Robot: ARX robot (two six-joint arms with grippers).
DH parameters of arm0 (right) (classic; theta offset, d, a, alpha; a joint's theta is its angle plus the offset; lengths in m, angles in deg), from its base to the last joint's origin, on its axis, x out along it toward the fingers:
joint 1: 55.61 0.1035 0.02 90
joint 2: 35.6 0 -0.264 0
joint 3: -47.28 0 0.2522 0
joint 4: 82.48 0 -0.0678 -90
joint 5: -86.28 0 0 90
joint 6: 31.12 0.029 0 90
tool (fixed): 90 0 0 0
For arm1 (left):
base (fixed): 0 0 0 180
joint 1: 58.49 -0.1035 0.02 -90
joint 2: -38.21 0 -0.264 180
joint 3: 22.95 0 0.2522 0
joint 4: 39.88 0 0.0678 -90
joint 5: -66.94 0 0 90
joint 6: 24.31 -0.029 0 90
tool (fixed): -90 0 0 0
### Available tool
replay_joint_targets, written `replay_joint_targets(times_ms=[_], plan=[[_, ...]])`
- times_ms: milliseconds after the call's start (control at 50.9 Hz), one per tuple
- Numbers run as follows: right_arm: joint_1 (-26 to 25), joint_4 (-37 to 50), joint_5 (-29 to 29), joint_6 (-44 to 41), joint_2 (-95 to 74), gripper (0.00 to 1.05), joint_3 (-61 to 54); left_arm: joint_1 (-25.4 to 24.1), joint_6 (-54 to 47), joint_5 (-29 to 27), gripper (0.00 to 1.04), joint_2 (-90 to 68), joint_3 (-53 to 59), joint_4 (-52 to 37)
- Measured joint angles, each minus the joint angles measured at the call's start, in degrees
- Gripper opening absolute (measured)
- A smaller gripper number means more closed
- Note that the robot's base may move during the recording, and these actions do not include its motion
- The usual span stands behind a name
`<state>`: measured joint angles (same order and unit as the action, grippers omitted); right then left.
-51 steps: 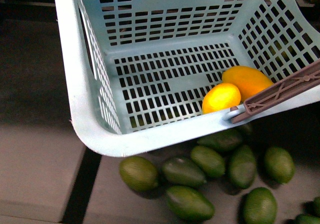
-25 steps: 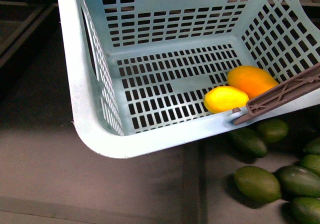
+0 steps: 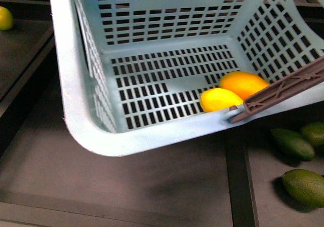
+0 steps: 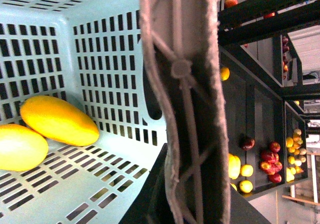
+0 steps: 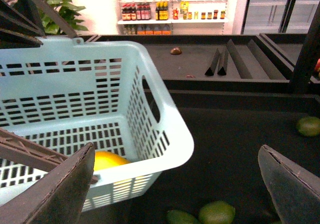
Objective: Pick lemon and mango into basket
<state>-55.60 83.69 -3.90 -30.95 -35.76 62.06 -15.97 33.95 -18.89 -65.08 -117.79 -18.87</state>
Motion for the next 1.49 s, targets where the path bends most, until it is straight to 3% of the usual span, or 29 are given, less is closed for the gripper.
replay_joint_targets(times_ms=[157, 216, 530, 1139, 1375, 1493], plan=[[0.00, 0.00, 0.07, 0.00, 0.00, 0.96, 0.00, 0.98, 10.93, -19.93, 0.06, -2.67, 1.81, -13.55], [0.00, 0.00, 0.22, 0.00, 0.00, 0.96, 0.00, -0.48, 13.55, -22.91, 0.06, -4.22, 1.05, -14.43], [0.00, 0.00, 0.17, 0.00, 0.00, 0.96, 0.00, -12.59, 18.43, -22.18, 0.06, -18.95, -6.60, -14.23], [0.00, 0.00, 0.26, 0.00, 0.00, 0.96, 0.00, -16.31, 31.87, -24.37, 0.06, -24.85, -5.25, -14.60], [0.00, 0.00, 0.28, 0.00, 0.00, 0.96, 0.00, -16.63, 33.92, -27.43, 0.48, -19.91, 0.94, -15.61], [0.00, 0.00, 0.28, 0.02, 0.00, 0.96, 0.00, -17.77, 33.05, -33.97, 0.76, -10.80, 8.04, -10.14]])
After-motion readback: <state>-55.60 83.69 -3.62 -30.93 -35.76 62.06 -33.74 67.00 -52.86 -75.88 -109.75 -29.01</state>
